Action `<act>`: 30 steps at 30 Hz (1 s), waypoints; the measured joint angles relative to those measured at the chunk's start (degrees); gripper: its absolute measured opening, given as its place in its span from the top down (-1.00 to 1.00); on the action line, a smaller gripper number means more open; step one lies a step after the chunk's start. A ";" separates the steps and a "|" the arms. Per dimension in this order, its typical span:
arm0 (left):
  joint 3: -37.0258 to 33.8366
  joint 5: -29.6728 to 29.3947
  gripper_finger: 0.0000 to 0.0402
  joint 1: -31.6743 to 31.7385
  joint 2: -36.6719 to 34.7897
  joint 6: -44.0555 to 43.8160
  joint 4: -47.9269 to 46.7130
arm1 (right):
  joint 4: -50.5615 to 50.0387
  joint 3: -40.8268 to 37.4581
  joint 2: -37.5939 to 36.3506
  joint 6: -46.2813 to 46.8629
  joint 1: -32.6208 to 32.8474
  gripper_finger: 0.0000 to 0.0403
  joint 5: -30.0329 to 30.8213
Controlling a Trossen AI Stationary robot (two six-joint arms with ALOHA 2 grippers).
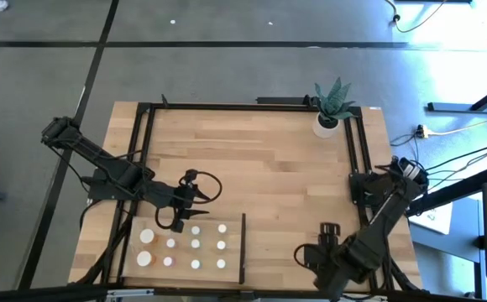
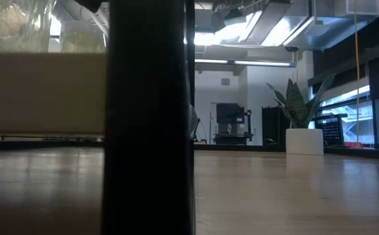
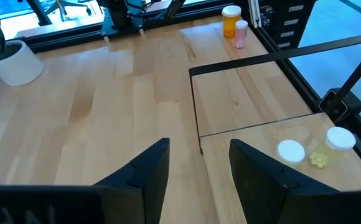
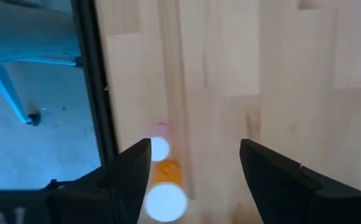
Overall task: Pick and place medicine bottles onto shelf by color
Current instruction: Put the pink pill bottle on the shelf aligned with the other pink pill bottle
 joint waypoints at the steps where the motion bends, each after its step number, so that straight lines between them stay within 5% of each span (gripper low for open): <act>1: 0.00 0.00 0.21 0.00 0.00 -0.02 0.00 | 0.60 -0.45 0.00 0.48 0.40 -0.23 -0.28; 13: 0.00 0.46 0.21 0.00 0.00 -0.18 0.20 | 3.82 -1.01 0.39 10.54 3.25 -0.23 -3.30; 30: -0.02 0.46 0.21 -0.01 0.00 -0.44 0.52 | 5.87 -1.03 10.44 4.56 7.90 -0.23 0.10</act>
